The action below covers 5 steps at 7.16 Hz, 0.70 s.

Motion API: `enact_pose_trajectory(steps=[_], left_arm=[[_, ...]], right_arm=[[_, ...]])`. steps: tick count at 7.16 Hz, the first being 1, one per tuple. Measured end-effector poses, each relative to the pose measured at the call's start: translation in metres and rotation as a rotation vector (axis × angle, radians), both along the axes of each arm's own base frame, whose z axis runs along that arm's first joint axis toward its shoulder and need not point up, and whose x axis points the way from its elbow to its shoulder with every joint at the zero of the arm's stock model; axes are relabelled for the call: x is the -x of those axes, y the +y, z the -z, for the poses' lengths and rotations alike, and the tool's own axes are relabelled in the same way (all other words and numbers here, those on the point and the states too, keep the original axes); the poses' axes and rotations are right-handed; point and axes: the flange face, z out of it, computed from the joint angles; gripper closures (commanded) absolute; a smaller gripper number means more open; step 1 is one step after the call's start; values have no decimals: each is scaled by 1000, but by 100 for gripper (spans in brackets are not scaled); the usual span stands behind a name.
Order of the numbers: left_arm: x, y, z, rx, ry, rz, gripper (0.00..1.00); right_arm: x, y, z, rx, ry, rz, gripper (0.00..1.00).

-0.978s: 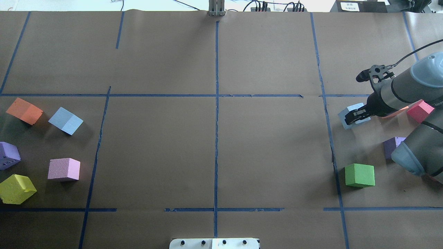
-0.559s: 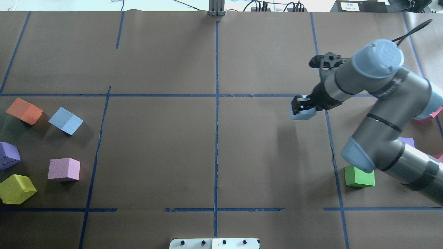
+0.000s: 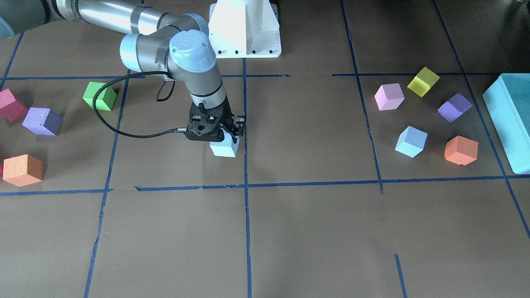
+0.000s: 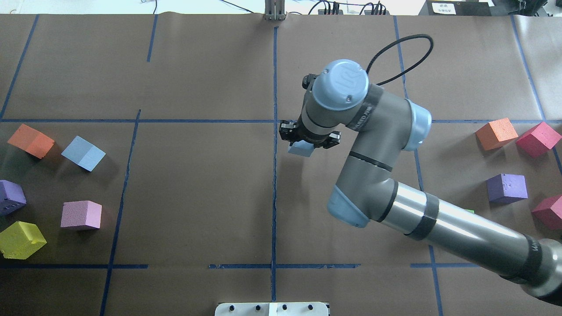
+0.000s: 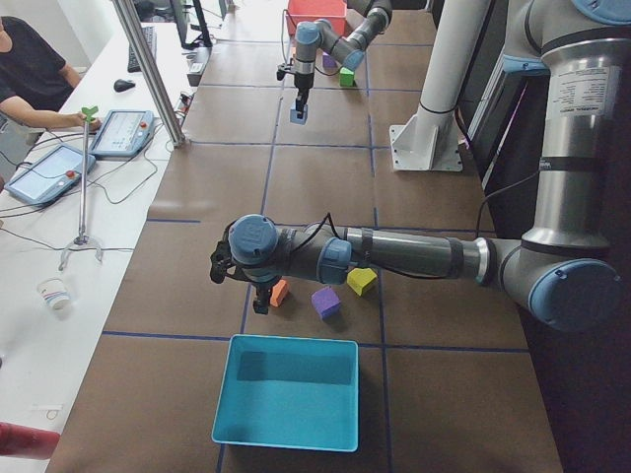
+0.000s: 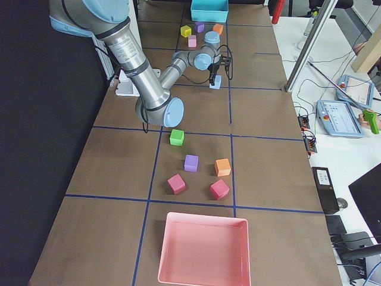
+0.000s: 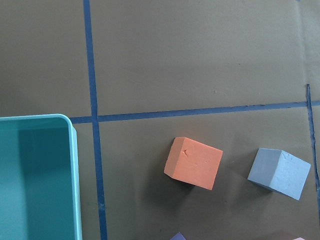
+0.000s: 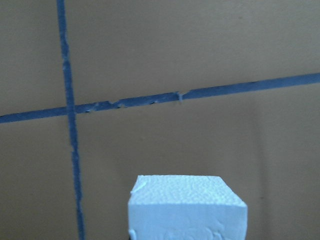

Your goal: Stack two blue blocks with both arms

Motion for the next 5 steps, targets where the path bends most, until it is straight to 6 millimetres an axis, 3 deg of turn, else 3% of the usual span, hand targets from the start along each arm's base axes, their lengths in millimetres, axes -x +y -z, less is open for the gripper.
enact_pose_trajectory(steps=[3,5], left_arm=[[0,2,-3,8,4,0,0],[0,5,-5,12,5,0,0]], right_arm=[[37,15,-1,5,18,0,96],[50,28,-2,-5,26,21,86]])
